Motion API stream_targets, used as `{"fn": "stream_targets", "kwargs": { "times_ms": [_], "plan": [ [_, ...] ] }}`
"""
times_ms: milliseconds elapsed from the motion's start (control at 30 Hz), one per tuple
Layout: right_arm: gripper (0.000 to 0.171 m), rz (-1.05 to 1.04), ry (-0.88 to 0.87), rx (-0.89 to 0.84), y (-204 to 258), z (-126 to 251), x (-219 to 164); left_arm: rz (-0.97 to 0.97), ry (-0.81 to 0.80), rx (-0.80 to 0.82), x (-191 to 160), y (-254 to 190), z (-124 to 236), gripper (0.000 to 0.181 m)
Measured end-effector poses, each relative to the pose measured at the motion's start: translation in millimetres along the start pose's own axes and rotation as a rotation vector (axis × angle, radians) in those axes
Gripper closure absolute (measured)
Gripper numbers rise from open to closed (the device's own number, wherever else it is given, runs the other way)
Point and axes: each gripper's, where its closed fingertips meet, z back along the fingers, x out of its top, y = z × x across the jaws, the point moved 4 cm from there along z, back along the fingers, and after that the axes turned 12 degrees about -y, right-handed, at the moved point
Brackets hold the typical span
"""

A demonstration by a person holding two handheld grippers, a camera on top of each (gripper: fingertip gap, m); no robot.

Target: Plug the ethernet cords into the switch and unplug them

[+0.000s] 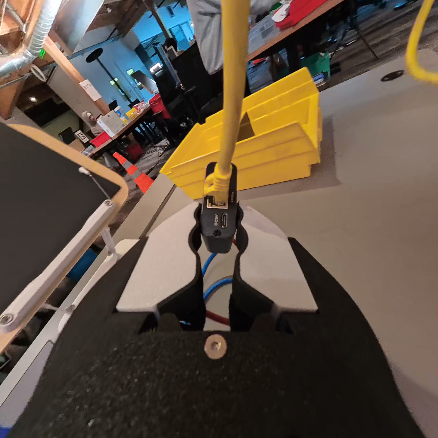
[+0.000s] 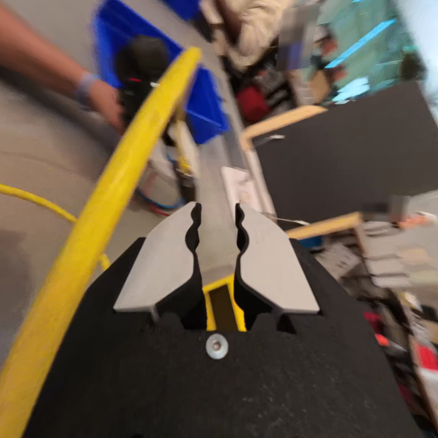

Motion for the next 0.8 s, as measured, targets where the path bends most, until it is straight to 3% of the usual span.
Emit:
{"fn": "stream_targets", "kwargs": {
  "times_ms": [67, 133, 233, 400, 600, 800],
  "plan": [
    [0.133, 0.012, 0.109, 0.189, 44, -39, -9, -0.035, 0.003, -0.025, 3, -10, -3, 0.156],
    [0.135, 0.116, 0.187, 0.187, 60, -69, -31, -0.08, 0.005, -0.049, 5, -20, -5, 0.156],
    [0.135, 0.085, 0.075, 0.224, 72, -93, -28, -0.137, 0.002, -0.084, 5, -35, -5, 0.157],
    [0.147, 0.14, 0.138, 0.326, 82, -103, -41, -0.159, -0.004, -0.116, 11, -47, -4, 0.156],
    [0.156, 0.184, 0.118, 0.299, 83, -101, -40, -0.196, 0.002, -0.127, 12, -52, -5, 0.156],
    [0.157, -0.012, 0.004, 0.226, 80, -99, -39, -0.102, -0.106, -0.119, 15, -50, 1, 0.155]
  ]
}}
